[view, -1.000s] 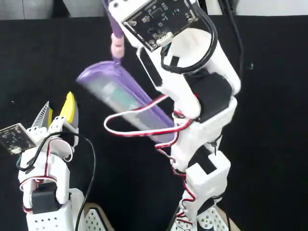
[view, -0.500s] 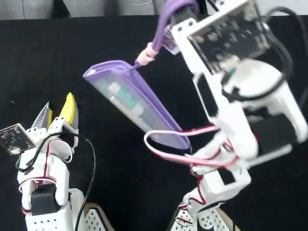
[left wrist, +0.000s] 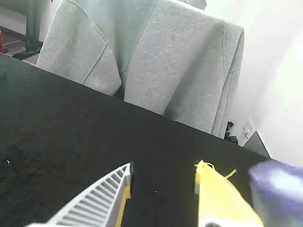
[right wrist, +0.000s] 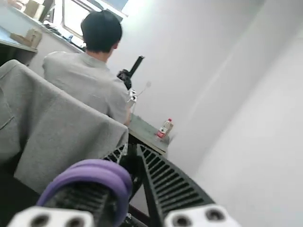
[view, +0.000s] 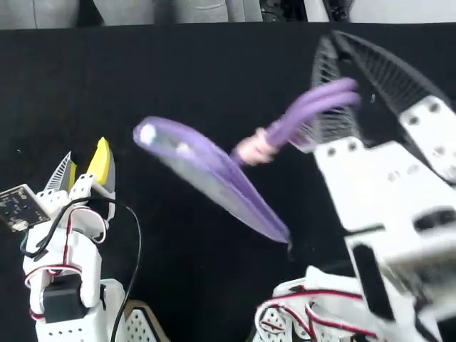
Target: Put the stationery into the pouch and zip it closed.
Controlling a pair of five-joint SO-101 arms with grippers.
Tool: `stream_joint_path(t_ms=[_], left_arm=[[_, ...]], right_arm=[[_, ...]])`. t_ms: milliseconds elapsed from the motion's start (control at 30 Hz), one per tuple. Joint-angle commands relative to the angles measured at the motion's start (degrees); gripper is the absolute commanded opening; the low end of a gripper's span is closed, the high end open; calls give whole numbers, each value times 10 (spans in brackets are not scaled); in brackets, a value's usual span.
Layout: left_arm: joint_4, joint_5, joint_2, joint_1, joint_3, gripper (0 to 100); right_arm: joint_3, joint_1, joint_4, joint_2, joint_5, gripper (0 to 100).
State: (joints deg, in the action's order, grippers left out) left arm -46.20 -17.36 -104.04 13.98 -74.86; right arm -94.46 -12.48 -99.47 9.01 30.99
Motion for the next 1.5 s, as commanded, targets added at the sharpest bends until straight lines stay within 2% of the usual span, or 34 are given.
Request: stream_joint_path(t_ms=[0, 100, 233, 367, 467, 633, 800, 1000, 1167, 1300, 1467], left_arm=[[-1, -1, -6, -7, 42, 223], [-12, 18, -6, -51, 47, 223], [-92, 52, -5, -145, 115, 223], [-157, 68, -5, -198, 206, 223], [-199, 109, -5, -228, 266, 223], [-266, 213, -5, -306, 342, 223], [-358, 288, -4, -392, 422, 223], [-464, 323, 7, -440, 517, 223], [-535, 338, 82, -538, 565, 223], [-546, 338, 111, -609, 571, 223], [-545, 339, 116, -646, 563, 223]], right_arm=[[-10, 60, -16, 29, 3, 12], [-10, 85, -18, 31, 3, 12], [7, 92, -18, 36, 2, 12], [57, 89, -18, 46, -31, 12], [96, 87, -13, 51, -38, 12], [156, 37, 11, 50, -38, 12], [210, 44, 68, 52, -38, 12], [264, 73, 96, 48, -38, 12], [350, 70, 156, 48, -39, 12], [402, 70, 202, 48, -77, 12], [436, 58, 249, 48, -91, 12]])
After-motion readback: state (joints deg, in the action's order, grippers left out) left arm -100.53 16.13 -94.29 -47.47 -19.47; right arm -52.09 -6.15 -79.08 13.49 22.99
